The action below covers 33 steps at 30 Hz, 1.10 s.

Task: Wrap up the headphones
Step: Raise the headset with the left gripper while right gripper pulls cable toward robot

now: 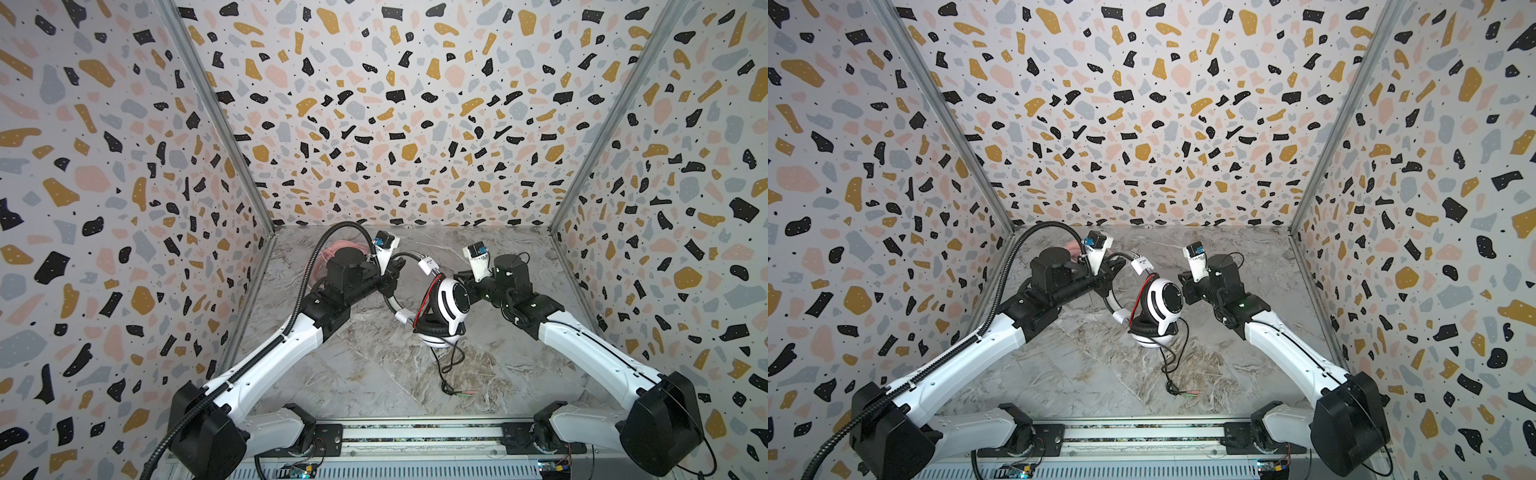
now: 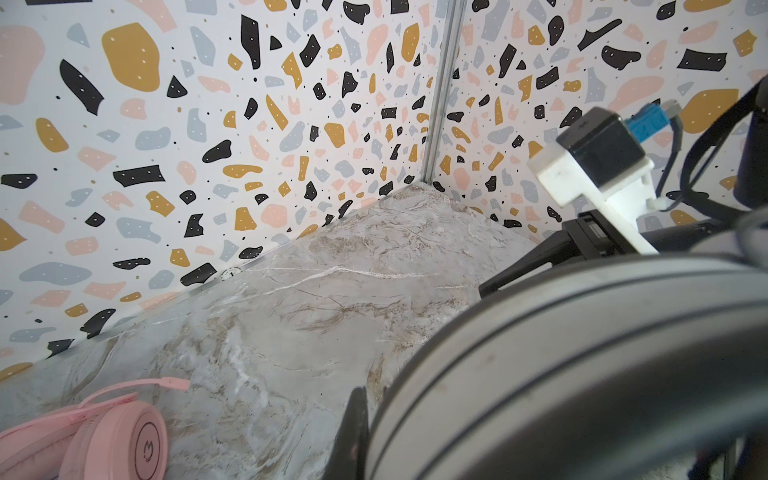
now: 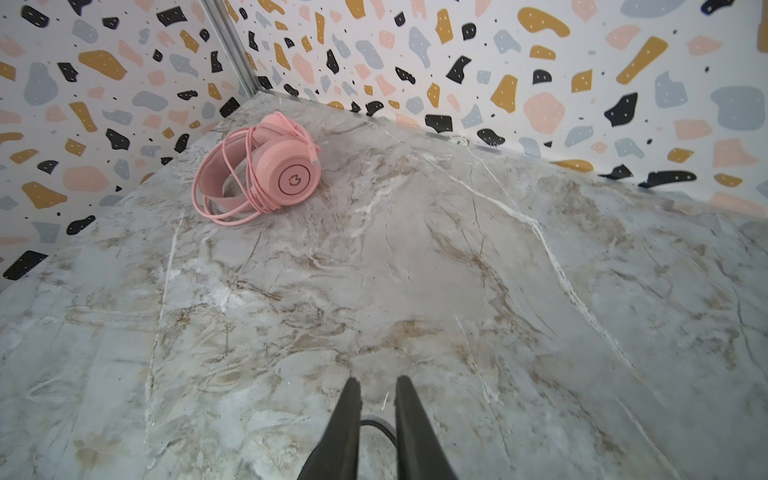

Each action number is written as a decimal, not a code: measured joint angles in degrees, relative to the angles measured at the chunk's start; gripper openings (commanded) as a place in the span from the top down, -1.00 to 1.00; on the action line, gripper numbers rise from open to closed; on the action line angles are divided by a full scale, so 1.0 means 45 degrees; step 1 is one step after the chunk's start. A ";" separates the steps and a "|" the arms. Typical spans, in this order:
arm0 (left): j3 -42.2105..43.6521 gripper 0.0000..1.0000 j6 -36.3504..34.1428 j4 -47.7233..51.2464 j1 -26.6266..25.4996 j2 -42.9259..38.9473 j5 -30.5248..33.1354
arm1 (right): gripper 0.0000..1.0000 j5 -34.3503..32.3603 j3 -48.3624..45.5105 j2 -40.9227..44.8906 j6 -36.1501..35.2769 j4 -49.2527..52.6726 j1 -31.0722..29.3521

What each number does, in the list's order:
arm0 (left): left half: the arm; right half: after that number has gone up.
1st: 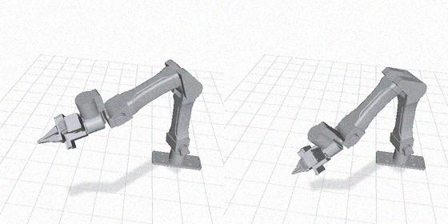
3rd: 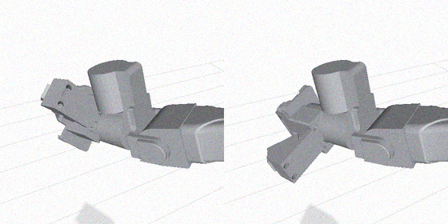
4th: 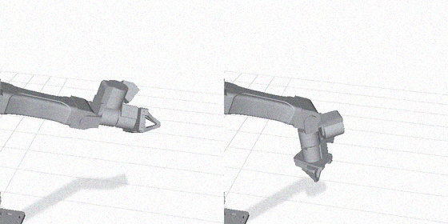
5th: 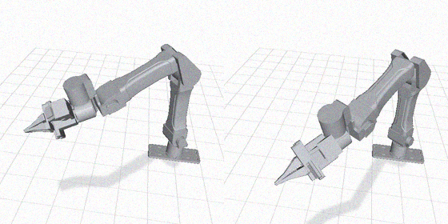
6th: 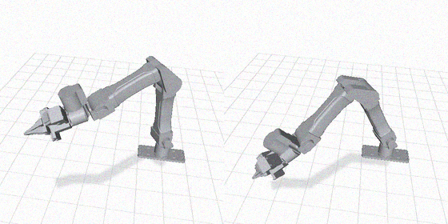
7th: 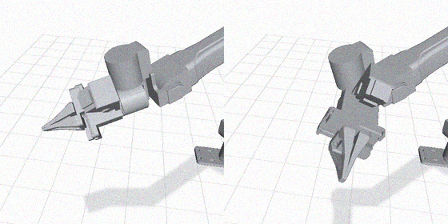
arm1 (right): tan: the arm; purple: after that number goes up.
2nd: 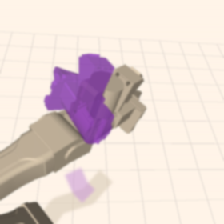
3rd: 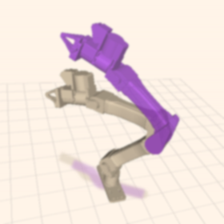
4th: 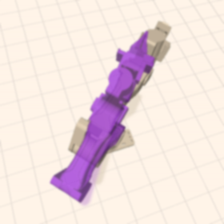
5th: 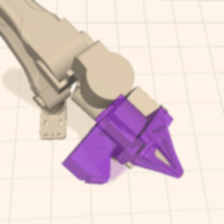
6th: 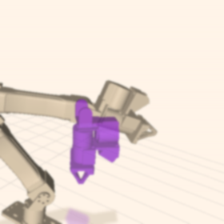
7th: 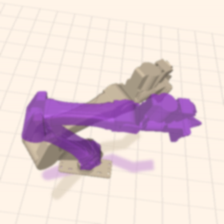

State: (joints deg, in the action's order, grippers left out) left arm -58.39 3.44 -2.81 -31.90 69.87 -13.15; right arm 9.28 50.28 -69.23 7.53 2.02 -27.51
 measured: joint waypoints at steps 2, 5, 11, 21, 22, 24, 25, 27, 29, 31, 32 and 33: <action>0.0000 1.00 0.0068 -0.0005 0.0049 0.0000 0.0068 | 0.50 -0.0049 -0.0617 0.0568 0.0112 0.0126 0.0257; 0.0000 1.00 0.0204 0.0000 0.0223 0.0034 0.0160 | 0.35 -0.0170 -0.1671 0.1637 0.0481 0.0228 0.0578; 0.0000 1.00 0.0729 0.0073 0.0923 0.0481 0.0491 | -0.02 0.0947 -0.4197 0.3531 0.1948 -0.0408 0.0588; 0.0000 1.00 0.1817 -0.0097 0.2608 0.0155 0.0466 | -0.41 0.1715 -0.5785 0.1855 0.2773 -0.2409 -0.2249; -0.0010 1.00 0.1889 -0.0097 0.2705 0.0063 0.0481 | -0.41 0.1753 -0.5785 0.1569 0.2822 -0.2671 -0.2322; -0.0160 1.00 0.2035 -0.0068 0.2866 -0.0126 0.0568 | -0.72 0.1904 -0.5780 0.0962 0.2856 -0.3235 -0.2453; -0.0311 1.00 0.2079 -0.0005 0.2875 -0.0180 0.0607 | -0.74 0.2006 -0.5756 0.0714 0.2827 -0.3429 -0.2540; -0.0923 1.00 0.2118 0.0238 0.2875 -0.0214 0.0656 | -0.74 0.2157 -0.5639 0.0083 0.2846 -0.3920 -0.2861; -0.1632 1.00 0.2157 0.0500 0.2871 -0.0214 0.0709 | -0.74 0.2263 -0.5348 -0.0563 0.2837 -0.4269 -0.3410; -0.2331 1.00 0.2186 0.0699 0.2871 -0.0223 0.0787 | -0.74 0.2351 -0.4911 -0.1234 0.2841 -0.4537 -0.4027; -0.2686 1.00 0.2200 0.0826 0.2871 -0.0233 0.0845 | -0.74 0.2370 -0.4687 -0.1574 0.2837 -0.4716 -0.4347; -0.3016 1.00 0.2215 0.0971 0.2871 -0.0243 0.0923 | -0.74 0.2375 -0.4537 -0.1841 0.2841 -0.4920 -0.4639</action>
State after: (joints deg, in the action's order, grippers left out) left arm -71.96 13.41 1.56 -18.98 68.77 -8.99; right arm 19.97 29.87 -77.52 20.32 -20.12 -48.38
